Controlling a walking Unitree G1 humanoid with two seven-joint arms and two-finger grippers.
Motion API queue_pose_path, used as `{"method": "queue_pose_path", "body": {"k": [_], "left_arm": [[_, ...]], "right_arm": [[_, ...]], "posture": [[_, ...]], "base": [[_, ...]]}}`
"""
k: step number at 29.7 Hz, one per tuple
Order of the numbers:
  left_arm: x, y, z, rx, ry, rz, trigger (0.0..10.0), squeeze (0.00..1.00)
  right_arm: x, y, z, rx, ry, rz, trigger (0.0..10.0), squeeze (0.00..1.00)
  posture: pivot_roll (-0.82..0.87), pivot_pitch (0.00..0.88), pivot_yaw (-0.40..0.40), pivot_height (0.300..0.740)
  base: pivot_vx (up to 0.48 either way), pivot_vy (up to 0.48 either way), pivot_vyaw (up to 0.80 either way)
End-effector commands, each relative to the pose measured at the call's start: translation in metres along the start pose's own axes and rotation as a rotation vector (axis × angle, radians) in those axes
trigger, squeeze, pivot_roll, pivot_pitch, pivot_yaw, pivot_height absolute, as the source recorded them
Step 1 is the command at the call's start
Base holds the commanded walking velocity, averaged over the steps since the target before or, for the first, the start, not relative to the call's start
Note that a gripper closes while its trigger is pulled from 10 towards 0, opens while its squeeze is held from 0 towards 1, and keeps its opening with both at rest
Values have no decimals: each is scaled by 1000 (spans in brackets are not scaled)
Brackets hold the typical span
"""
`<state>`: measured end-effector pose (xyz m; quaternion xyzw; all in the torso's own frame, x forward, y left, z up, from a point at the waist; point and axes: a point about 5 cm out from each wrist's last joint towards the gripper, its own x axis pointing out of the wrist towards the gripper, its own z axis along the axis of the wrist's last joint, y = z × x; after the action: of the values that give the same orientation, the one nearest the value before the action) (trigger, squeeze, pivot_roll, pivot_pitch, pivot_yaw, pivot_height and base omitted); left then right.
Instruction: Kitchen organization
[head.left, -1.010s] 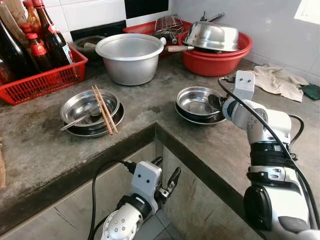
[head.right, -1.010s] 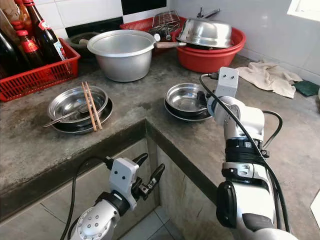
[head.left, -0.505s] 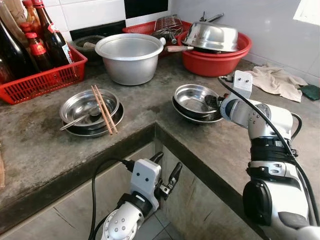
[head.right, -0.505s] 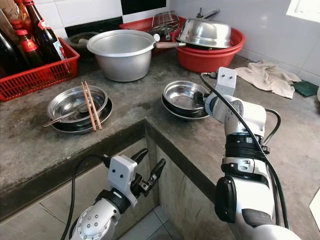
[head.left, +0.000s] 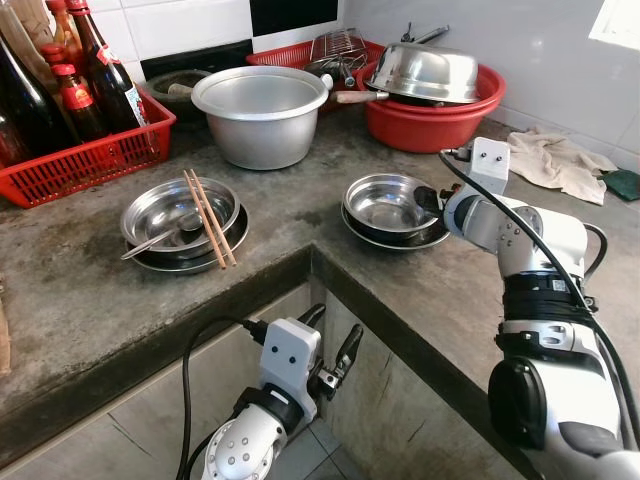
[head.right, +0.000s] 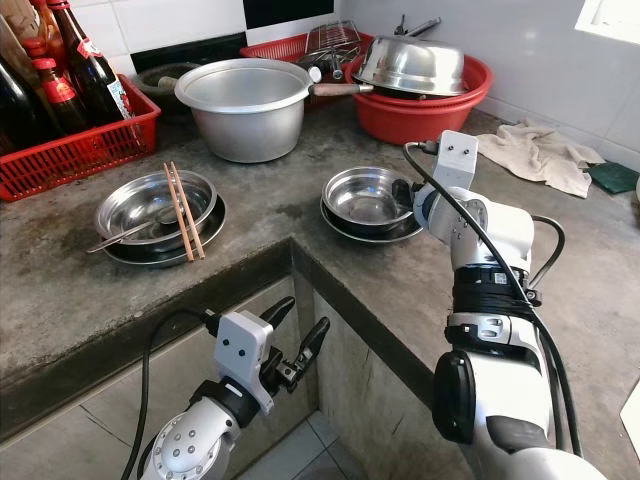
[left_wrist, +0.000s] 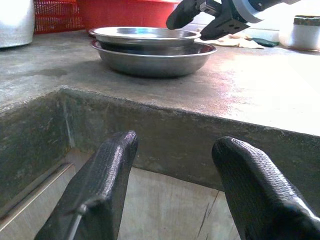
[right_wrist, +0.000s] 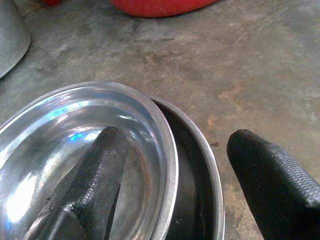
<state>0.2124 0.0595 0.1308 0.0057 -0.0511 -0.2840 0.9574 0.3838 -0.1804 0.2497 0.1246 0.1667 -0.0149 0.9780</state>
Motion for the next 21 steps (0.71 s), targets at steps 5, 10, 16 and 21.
{"method": "queue_pose_path", "body": {"k": [5,10,16,21], "left_arm": [[0,1,4,5,-22,5,10000,0],[0,1,4,5,-22,6,10000,0],[0,0,4,5,-20,3,10000,0],[0,0,3,5,-16,3,10000,0]], "right_arm": [[-4,7,10,-25,-11,39,10000,0],[-7,10,15,-25,-26,70,10000,0],[-9,14,9,-50,19,103,10000,0],[-9,17,1,-81,58,122,10000,0]], "posture": [[197,85,-48,740],[197,84,-49,740],[194,79,-46,740],[195,76,-49,740]], "base": [[0,0,0],[0,0,0],[0,0,0],[0,0,0]]}}
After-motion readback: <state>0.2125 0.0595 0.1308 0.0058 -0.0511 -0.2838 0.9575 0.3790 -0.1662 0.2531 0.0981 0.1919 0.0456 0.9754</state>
